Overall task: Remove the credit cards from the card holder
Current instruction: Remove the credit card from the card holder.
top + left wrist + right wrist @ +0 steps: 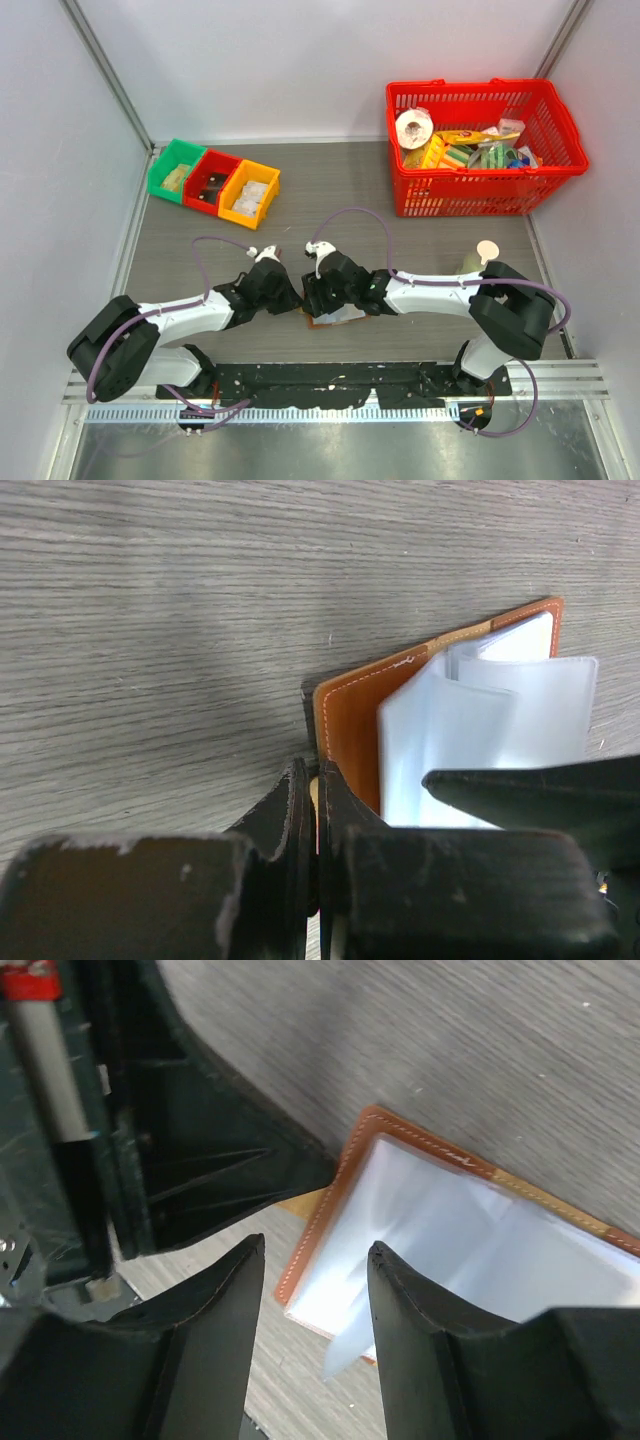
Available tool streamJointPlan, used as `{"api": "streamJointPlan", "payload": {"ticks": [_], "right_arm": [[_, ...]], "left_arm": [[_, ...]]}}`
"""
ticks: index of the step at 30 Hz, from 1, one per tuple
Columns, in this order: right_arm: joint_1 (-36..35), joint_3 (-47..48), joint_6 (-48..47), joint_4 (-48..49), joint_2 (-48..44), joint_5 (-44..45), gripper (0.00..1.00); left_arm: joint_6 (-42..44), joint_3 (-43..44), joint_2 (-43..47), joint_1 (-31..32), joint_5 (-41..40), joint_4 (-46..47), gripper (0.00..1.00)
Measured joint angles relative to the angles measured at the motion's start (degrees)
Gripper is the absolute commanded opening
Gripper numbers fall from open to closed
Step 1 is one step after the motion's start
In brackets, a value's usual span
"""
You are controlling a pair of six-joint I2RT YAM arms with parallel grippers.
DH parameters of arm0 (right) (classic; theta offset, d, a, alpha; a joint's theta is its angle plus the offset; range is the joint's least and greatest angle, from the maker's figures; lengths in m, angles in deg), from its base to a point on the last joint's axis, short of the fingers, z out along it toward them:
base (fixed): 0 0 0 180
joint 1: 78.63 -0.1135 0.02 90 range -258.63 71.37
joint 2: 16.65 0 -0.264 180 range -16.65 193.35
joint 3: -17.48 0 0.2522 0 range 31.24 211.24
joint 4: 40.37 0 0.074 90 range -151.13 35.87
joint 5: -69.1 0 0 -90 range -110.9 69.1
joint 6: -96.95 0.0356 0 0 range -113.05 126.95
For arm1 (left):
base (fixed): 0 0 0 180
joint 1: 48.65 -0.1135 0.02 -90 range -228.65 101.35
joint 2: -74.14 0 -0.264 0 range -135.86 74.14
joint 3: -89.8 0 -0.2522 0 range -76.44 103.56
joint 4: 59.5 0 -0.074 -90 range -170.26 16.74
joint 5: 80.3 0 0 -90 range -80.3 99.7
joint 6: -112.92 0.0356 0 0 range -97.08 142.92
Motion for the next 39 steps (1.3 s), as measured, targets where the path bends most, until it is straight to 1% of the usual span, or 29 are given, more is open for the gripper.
{"api": "streamJointPlan", "payload": {"ticks": [2, 4, 5, 10, 15, 23, 35, 39], "right_arm": [[-0.4, 0.7, -0.7, -1.3, -0.7, 0.0, 0.57], [-0.9, 0.9, -1.5, -4.2, -3.2, 2.6, 0.63], [-0.9, 0.9, -1.6, -5.4, -4.4, 3.8, 0.67], [-0.7, 0.9, -1.2, -11.1, -9.8, 13.5, 0.74], [-0.4, 0.7, 0.8, -14.1, -9.1, 18.9, 0.77], [-0.4, 0.2, 2.8, -14.6, -4.3, 20.7, 0.78], [-0.4, 0.0, 3.5, -13.9, -1.5, 20.8, 0.78], [-0.4, 0.0, 3.7, -13.3, -1.3, 20.6, 0.73]], "left_arm": [[-0.2, -0.4, 0.7, 0.0, -0.2, 0.0, 0.0], [-0.2, -0.5, 1.4, 0.1, -0.4, 0.0, 0.0], [-0.3, -0.5, 1.6, 0.1, -0.5, 0.1, 0.0], [-0.3, -0.6, 2.4, 0.2, -0.7, 0.1, 0.0], [-0.3, -0.8, 2.5, 0.2, -0.7, 0.1, 0.0], [-0.3, -0.9, 2.9, 0.2, -0.7, 0.1, 0.0], [-0.3, -0.9, 3.4, 0.2, -0.7, 0.0, 0.0], [-0.3, -0.9, 3.4, 0.2, -0.7, 0.1, 0.0]]}}
